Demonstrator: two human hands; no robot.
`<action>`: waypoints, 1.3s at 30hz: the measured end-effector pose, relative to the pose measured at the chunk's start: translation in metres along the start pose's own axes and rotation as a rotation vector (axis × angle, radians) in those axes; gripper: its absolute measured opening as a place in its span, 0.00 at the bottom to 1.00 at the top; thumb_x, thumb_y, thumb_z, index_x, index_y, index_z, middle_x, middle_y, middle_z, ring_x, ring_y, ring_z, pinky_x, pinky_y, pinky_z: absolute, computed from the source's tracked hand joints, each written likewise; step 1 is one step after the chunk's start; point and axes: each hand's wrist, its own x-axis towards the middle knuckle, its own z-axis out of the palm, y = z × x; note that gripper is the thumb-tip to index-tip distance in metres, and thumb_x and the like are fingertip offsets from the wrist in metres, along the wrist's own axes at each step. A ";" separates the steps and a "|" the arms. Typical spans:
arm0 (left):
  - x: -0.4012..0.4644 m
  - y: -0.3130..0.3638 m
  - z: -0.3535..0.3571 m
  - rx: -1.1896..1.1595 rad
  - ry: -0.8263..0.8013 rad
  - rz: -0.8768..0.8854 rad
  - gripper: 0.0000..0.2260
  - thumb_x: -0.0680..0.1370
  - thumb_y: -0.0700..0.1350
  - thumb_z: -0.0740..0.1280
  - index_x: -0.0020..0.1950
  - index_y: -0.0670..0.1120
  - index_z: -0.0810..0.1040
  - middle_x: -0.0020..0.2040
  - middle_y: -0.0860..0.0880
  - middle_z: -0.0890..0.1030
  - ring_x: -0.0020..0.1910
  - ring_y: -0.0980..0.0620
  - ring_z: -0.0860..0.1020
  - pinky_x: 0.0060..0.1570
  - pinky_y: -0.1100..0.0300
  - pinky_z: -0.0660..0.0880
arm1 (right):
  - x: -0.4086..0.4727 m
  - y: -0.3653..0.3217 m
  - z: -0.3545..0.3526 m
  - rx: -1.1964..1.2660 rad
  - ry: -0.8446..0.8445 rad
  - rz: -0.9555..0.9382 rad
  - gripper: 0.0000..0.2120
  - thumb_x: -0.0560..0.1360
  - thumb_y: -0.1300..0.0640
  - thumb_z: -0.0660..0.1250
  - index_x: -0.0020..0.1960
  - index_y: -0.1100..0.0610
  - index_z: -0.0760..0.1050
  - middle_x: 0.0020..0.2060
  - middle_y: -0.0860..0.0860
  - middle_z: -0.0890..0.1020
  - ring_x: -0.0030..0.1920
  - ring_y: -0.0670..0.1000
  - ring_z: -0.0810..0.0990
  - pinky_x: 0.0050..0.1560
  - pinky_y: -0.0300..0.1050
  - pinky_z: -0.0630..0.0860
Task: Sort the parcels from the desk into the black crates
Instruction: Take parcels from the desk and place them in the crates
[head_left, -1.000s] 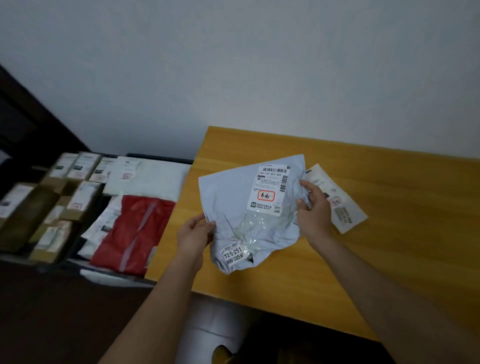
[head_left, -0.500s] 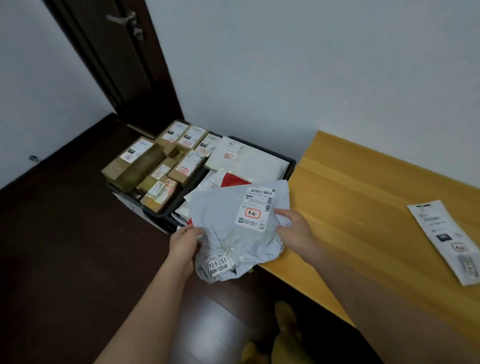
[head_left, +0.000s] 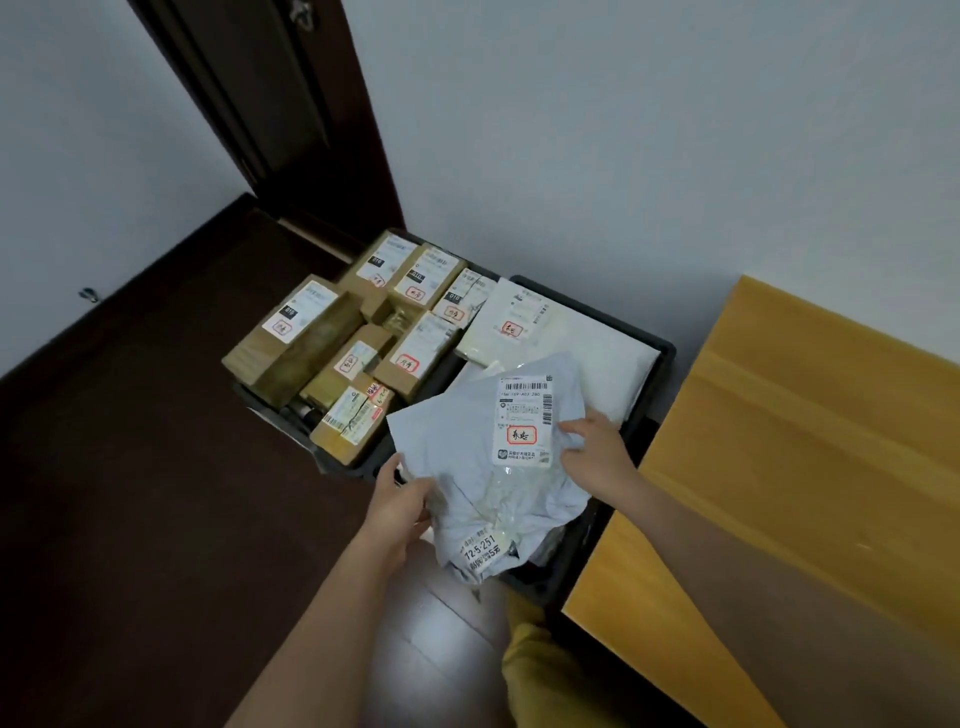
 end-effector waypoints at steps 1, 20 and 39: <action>0.010 0.002 0.003 0.049 -0.010 -0.015 0.28 0.77 0.35 0.63 0.75 0.53 0.63 0.53 0.44 0.79 0.40 0.48 0.77 0.38 0.56 0.75 | 0.009 0.000 0.001 -0.021 -0.008 0.014 0.17 0.76 0.69 0.60 0.64 0.65 0.76 0.64 0.60 0.70 0.67 0.57 0.69 0.63 0.39 0.64; 0.117 0.034 0.052 1.210 -0.481 0.311 0.31 0.81 0.46 0.62 0.81 0.50 0.50 0.81 0.48 0.53 0.79 0.47 0.54 0.76 0.51 0.54 | 0.078 0.023 0.032 -0.289 -0.033 0.187 0.18 0.75 0.61 0.63 0.64 0.62 0.75 0.68 0.56 0.67 0.69 0.59 0.63 0.69 0.48 0.64; 0.175 0.016 0.066 1.859 -0.468 1.102 0.57 0.67 0.50 0.78 0.79 0.59 0.37 0.80 0.54 0.41 0.80 0.46 0.47 0.75 0.42 0.52 | 0.033 0.032 0.129 -0.387 -0.024 0.295 0.52 0.74 0.47 0.72 0.76 0.34 0.32 0.72 0.47 0.22 0.72 0.64 0.22 0.71 0.72 0.36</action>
